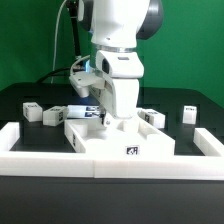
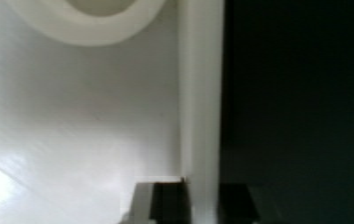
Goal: Assemble one leg
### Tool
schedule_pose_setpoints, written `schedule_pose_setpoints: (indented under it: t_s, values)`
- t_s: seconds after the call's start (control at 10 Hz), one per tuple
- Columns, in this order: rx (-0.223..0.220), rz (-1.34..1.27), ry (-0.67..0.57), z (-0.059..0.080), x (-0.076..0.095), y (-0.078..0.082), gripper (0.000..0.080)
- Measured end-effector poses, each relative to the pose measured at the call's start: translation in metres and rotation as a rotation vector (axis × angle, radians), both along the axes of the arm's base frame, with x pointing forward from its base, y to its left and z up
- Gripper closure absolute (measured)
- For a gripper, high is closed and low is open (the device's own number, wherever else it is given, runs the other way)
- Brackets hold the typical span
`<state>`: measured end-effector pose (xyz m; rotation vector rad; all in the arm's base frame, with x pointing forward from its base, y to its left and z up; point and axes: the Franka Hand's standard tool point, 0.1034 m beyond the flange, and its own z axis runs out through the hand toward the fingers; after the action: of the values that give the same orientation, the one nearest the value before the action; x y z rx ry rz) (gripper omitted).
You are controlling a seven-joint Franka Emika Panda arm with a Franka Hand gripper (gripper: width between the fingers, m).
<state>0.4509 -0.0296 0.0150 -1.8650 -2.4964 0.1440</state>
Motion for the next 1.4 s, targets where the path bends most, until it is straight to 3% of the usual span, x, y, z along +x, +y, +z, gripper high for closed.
schedule_pose_setpoints:
  t_s: [0.4,0.8,1.4]
  values:
    - [0.0,-0.008,-0.002,0.0,0.0,0.002,0.0735]
    - [0.002,-0.205,-0.034,-0.001,0.01,0.044,0.0735]
    - [0.015,-0.286,-0.08,-0.001,0.04,0.106,0.0735]
